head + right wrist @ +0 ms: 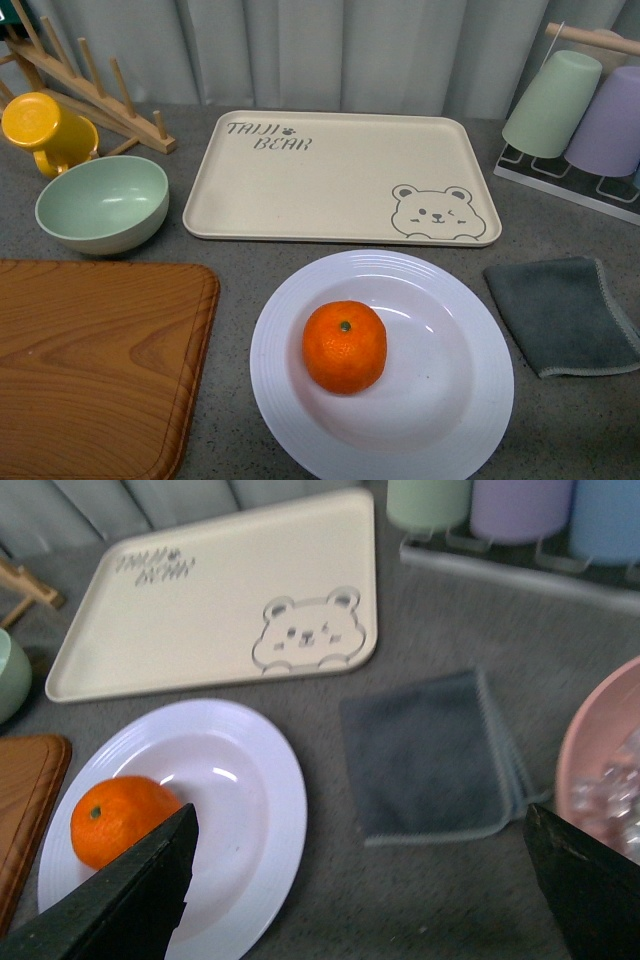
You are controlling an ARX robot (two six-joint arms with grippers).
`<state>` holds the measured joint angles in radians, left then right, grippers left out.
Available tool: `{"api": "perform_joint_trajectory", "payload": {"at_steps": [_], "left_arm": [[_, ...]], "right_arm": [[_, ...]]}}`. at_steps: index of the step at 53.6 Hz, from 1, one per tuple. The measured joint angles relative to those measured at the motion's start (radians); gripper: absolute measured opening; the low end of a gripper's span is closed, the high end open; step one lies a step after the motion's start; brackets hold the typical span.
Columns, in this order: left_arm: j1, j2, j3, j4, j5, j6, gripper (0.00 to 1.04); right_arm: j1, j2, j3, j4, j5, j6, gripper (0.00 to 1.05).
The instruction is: Place orange and plate with both arms
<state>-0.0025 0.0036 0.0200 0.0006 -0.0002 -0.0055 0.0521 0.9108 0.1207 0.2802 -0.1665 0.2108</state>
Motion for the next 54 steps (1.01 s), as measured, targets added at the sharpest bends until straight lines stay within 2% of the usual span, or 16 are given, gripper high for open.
{"api": "perform_joint_trajectory", "payload": {"at_steps": [5, 15, 28, 44, 54], "left_arm": [[0.0, 0.0, 0.0, 0.0, 0.0, 0.0, 0.98], [0.0, 0.0, 0.0, 0.0, 0.0, 0.0, 0.98], [0.0, 0.0, 0.0, 0.0, 0.0, 0.0, 0.98], [0.0, 0.0, 0.0, 0.0, 0.0, 0.0, 0.98], [0.0, 0.0, 0.0, 0.0, 0.0, 0.0, 0.98]], "right_arm": [[0.014, 0.24, 0.036, 0.09, -0.039, 0.08, 0.96], [0.048, 0.569, 0.106, 0.162, -0.113, 0.188, 0.96], [0.089, 0.78, 0.172, 0.244, -0.2, 0.331, 0.96], [0.119, 1.014, 0.264, 0.368, -0.316, 0.602, 0.96], [0.128, 1.114, 0.317, 0.43, -0.377, 0.697, 0.96]]}}
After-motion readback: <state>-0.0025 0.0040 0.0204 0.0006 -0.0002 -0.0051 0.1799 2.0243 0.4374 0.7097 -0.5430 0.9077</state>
